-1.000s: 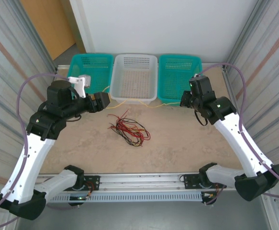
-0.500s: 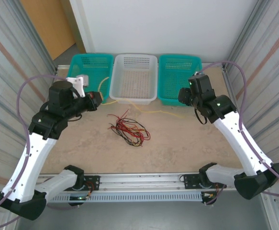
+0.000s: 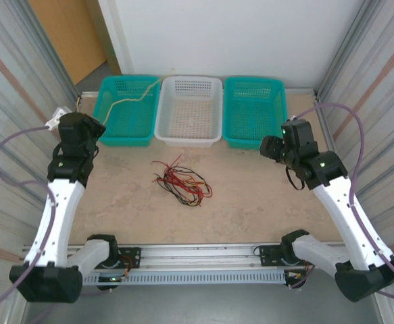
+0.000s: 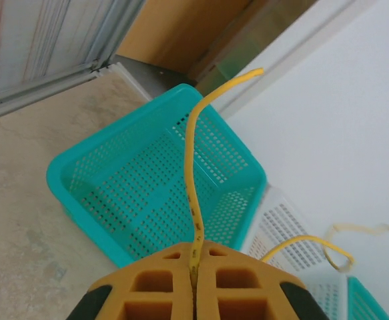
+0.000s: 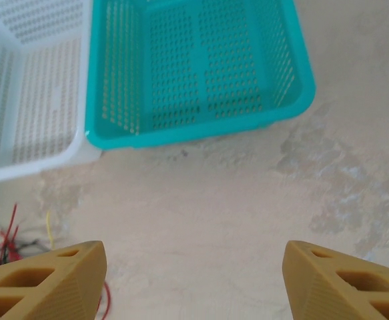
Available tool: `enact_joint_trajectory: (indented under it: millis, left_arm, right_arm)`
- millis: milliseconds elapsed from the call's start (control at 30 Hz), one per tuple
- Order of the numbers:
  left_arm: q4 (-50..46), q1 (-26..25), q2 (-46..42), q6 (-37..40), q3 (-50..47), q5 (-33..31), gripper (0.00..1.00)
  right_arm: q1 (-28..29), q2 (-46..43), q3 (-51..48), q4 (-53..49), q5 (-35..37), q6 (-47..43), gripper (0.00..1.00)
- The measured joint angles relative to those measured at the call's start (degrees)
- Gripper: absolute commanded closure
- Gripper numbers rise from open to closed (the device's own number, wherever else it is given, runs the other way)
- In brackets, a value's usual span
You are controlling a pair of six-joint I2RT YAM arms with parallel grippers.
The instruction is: Untangle the cables
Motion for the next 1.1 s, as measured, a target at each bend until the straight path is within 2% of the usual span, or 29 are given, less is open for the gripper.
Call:
enact_joint_trajectory:
  millis: [300, 433, 700, 800, 833, 867, 900, 967, 1000, 1033, 1100]
  left_arm:
    - [10.21, -0.17, 7.21, -6.05, -7.61, -9.22, 1.00]
    - [12.72, -2.99, 10.93, -5.35, -7.54, -14.25, 1.00]
    - [19.10, -3.69, 19.10, -4.50, -7.50, -14.27, 1.00]
    - [19.23, -3.78, 20.35, -4.50, -7.39, -14.38, 0.93]
    - [19.41, -3.87, 20.50, -4.48, -7.39, -14.36, 0.86]
    - [19.63, -3.87, 20.61, -4.42, -7.39, -14.36, 0.69]
    - [19.69, -3.87, 20.63, -4.50, -7.37, -14.36, 0.47]
    - [19.61, -3.91, 20.63, -4.31, -7.34, -14.29, 0.13]
    - [19.54, -4.07, 20.63, -4.26, -7.32, -14.29, 0.05]
    - [19.06, -4.28, 20.63, -4.20, -7.19, -14.34, 0.02]
    - [18.14, -5.20, 20.50, -3.26, -7.02, -15.02, 0.01]
  right_arm:
    - [6.80, -6.45, -7.54, -0.48, -2.25, 3.26, 0.30]
    - [7.48, -6.45, -7.61, -0.39, -2.49, 3.80, 0.31]
    - [8.22, -6.10, -7.58, -0.39, -2.67, 4.33, 0.32]
    - [8.22, -6.12, -7.58, -0.39, -2.67, 4.33, 0.32]
    - [8.22, -6.10, -7.58, -0.39, -2.67, 4.33, 0.32]
    - [8.22, -6.10, -7.58, -0.39, -2.67, 4.31, 0.32]
    - [8.22, -6.10, -7.58, -0.39, -2.67, 4.31, 0.31]
    - [8.24, -6.01, -7.58, -0.39, -2.67, 4.31, 0.30]
    - [8.24, -5.81, -7.58, -0.39, -2.67, 4.33, 0.30]
    - [8.26, -5.60, -7.58, -0.39, -2.67, 4.33, 0.30]
    - [8.46, -4.76, -7.58, -0.39, -2.64, 4.33, 0.30]
